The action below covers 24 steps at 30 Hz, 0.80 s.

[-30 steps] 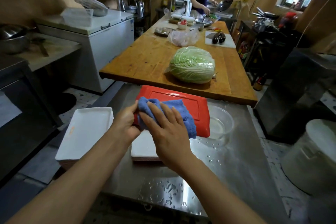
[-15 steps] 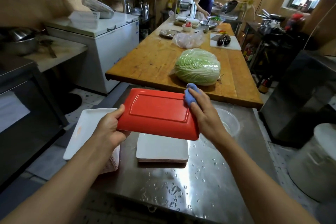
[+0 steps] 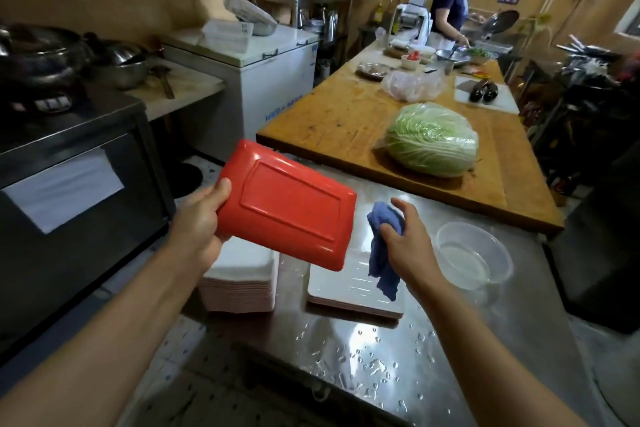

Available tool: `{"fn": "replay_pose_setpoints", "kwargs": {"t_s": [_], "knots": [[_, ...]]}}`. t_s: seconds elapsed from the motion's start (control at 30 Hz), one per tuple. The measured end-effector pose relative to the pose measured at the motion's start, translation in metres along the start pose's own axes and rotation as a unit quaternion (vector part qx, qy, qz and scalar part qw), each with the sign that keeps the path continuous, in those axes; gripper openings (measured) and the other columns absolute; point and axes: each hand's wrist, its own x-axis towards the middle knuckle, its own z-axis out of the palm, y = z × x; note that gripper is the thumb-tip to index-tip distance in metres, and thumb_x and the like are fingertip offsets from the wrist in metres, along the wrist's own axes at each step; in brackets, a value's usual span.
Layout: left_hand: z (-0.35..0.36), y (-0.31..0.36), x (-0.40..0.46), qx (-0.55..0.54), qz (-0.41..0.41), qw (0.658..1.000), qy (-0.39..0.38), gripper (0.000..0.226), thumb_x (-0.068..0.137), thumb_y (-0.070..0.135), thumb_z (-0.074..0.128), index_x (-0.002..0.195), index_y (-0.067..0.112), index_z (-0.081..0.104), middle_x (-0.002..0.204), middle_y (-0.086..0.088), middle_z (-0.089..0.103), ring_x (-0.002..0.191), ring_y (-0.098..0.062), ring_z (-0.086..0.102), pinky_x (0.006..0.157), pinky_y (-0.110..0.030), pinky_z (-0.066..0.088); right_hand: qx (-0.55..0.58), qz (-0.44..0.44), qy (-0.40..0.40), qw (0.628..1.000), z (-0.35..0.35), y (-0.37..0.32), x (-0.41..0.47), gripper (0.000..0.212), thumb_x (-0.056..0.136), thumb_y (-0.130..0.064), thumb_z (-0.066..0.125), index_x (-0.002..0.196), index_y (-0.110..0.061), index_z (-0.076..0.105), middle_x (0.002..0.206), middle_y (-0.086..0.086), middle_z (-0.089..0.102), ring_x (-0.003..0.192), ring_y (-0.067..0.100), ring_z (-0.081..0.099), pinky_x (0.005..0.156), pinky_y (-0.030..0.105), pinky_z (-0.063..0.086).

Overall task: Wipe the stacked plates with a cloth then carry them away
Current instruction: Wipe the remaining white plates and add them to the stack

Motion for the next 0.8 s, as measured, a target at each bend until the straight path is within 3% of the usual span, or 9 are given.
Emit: {"fn": "replay_pose_setpoints", "kwargs": {"t_s": [0.1, 0.2, 0.27, 0.33, 0.5, 0.57, 0.67, 0.8], "knots": [[-0.017, 0.020, -0.011, 0.159, 0.185, 0.969, -0.042, 0.017, 0.097, 0.017, 0.047, 0.089, 0.020, 0.061, 0.061, 0.013, 0.068, 0.057, 0.000, 0.063, 0.054, -0.015, 0.049, 0.018, 0.007, -0.023, 1.000, 0.016, -0.008, -0.003, 0.039, 0.091, -0.013, 0.049, 0.128, -0.026, 0.045, 0.112, -0.001, 0.057, 0.090, 0.012, 0.056, 0.079, 0.026, 0.039], [-0.037, 0.026, -0.020, 0.375, 0.325, 0.865, -0.071, 0.014, 0.090, 0.035, 0.051, 0.087, 0.025, 0.060, 0.071, 0.014, 0.066, 0.067, 0.002, 0.063, 0.054, -0.009, 0.048, 0.016, -0.002, -0.044, 0.999, 0.032, -0.015, -0.009, 0.037, 0.092, -0.013, 0.051, 0.127, -0.025, 0.047, 0.107, -0.003, 0.056, 0.087, 0.004, 0.055, 0.072, 0.022, 0.040], [-0.052, 0.018, -0.019, 0.476, 0.380, 0.789, -0.084, 0.027, 0.086, 0.036, 0.052, 0.092, 0.012, 0.062, 0.084, 0.001, 0.067, 0.076, -0.010, 0.065, 0.060, -0.022, 0.053, 0.017, -0.005, -0.052, 0.998, 0.041, -0.019, -0.015, 0.037, 0.092, -0.012, 0.051, 0.126, -0.025, 0.048, 0.106, -0.005, 0.054, 0.088, 0.007, 0.056, 0.075, 0.023, 0.039], [-0.064, 0.006, -0.014, 0.540, 0.423, 0.721, -0.097, 0.032, 0.086, 0.031, 0.054, 0.092, 0.001, 0.063, 0.085, -0.012, 0.066, 0.074, -0.025, 0.065, 0.060, -0.038, 0.056, 0.015, -0.004, -0.056, 0.998, 0.048, -0.022, -0.020, 0.037, 0.092, -0.012, 0.051, 0.127, -0.024, 0.048, 0.107, -0.005, 0.054, 0.093, 0.011, 0.056, 0.078, 0.024, 0.039], [-0.086, -0.019, -0.004, 0.612, 0.476, 0.614, -0.151, 0.019, 0.084, 0.020, 0.064, 0.082, 0.001, 0.065, 0.072, -0.013, 0.064, 0.060, -0.028, 0.062, 0.050, -0.041, 0.054, -0.001, -0.010, -0.054, 0.999, 0.054, -0.025, -0.033, 0.037, 0.091, -0.010, 0.052, 0.126, -0.022, 0.049, 0.109, -0.004, 0.054, 0.096, 0.015, 0.056, 0.079, 0.025, 0.038], [-0.092, -0.027, -0.002, 0.617, 0.494, 0.589, -0.167, 0.032, 0.092, 0.029, 0.055, 0.084, 0.002, 0.067, 0.074, -0.012, 0.067, 0.062, -0.028, 0.066, 0.049, -0.039, 0.055, -0.004, -0.013, -0.049, 0.999, 0.054, -0.025, -0.037, 0.036, 0.091, -0.011, 0.052, 0.125, -0.022, 0.049, 0.110, -0.004, 0.054, 0.097, 0.015, 0.056, 0.080, 0.026, 0.039], [-0.100, -0.037, 0.001, 0.604, 0.512, 0.580, -0.189, 0.056, 0.099, 0.039, 0.030, 0.087, 0.002, 0.070, 0.075, -0.011, 0.069, 0.064, -0.025, 0.067, 0.047, -0.034, 0.055, -0.002, -0.013, -0.044, 0.999, 0.054, -0.025, -0.041, 0.035, 0.092, -0.011, 0.052, 0.126, -0.022, 0.049, 0.112, -0.004, 0.053, 0.100, 0.017, 0.056, 0.083, 0.027, 0.040], [-0.116, -0.052, 0.004, 0.610, 0.501, 0.571, -0.226, 0.054, 0.099, 0.040, 0.030, 0.095, 0.003, 0.070, 0.084, -0.012, 0.071, 0.071, -0.026, 0.069, 0.050, -0.032, 0.056, 0.002, -0.005, -0.045, 0.999, 0.054, -0.023, -0.043, 0.035, 0.094, -0.012, 0.051, 0.127, -0.021, 0.048, 0.112, -0.004, 0.053, 0.100, 0.016, 0.056, 0.081, 0.026, 0.039]]}}
